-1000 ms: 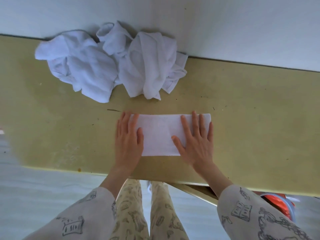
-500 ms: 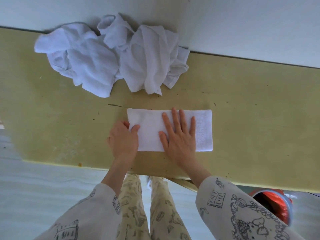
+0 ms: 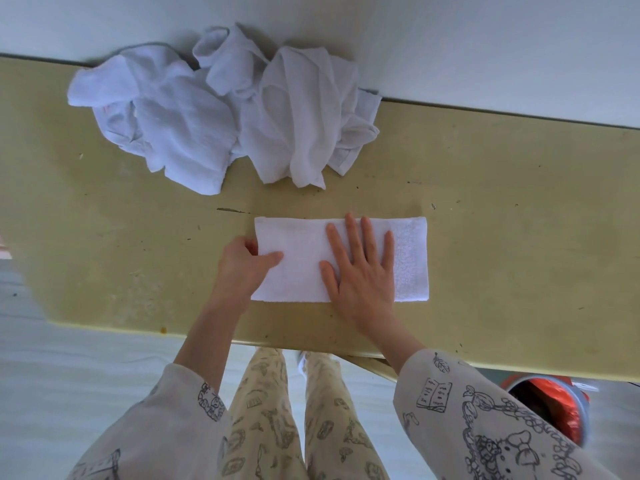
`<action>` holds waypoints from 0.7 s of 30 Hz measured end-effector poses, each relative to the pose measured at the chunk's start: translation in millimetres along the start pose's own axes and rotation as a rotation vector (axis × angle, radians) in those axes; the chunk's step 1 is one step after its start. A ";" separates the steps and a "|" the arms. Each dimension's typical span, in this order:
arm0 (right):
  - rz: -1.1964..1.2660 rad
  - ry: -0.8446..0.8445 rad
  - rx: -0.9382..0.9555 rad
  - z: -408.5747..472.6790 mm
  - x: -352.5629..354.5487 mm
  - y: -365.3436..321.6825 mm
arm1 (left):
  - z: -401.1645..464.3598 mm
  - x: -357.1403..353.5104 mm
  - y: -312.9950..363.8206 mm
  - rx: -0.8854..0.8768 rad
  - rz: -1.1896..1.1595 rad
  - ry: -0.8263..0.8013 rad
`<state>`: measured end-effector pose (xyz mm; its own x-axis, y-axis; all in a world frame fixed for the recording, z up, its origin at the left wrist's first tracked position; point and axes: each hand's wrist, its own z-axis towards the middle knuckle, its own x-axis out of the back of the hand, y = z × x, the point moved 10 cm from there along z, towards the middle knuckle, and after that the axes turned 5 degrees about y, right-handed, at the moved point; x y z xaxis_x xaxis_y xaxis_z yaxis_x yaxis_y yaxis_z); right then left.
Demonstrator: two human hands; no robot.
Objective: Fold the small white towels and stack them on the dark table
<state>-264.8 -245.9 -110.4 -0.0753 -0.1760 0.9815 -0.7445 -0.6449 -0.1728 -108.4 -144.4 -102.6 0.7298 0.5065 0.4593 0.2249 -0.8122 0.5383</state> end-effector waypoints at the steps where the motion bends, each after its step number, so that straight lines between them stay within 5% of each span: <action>1: 0.001 0.001 0.001 -0.2 0.0 -0.1 | -0.5 -2.5 0.0 0.003 -0.004 -0.019; 10: 0.017 0.022 -0.021 1.3 2.9 -2.5 | 1.0 -2.7 -2.7 -0.058 0.046 0.007; 21: 0.027 0.006 0.082 14.9 -3.8 -37.2 | -1.7 16.6 14.0 -0.266 0.189 0.350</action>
<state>-227.0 -232.4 -108.9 -0.0986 -0.1900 0.9768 -0.6853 -0.6988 -0.2050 -94.3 -146.8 -86.2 0.4699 0.4615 0.7524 -0.0971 -0.8202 0.5638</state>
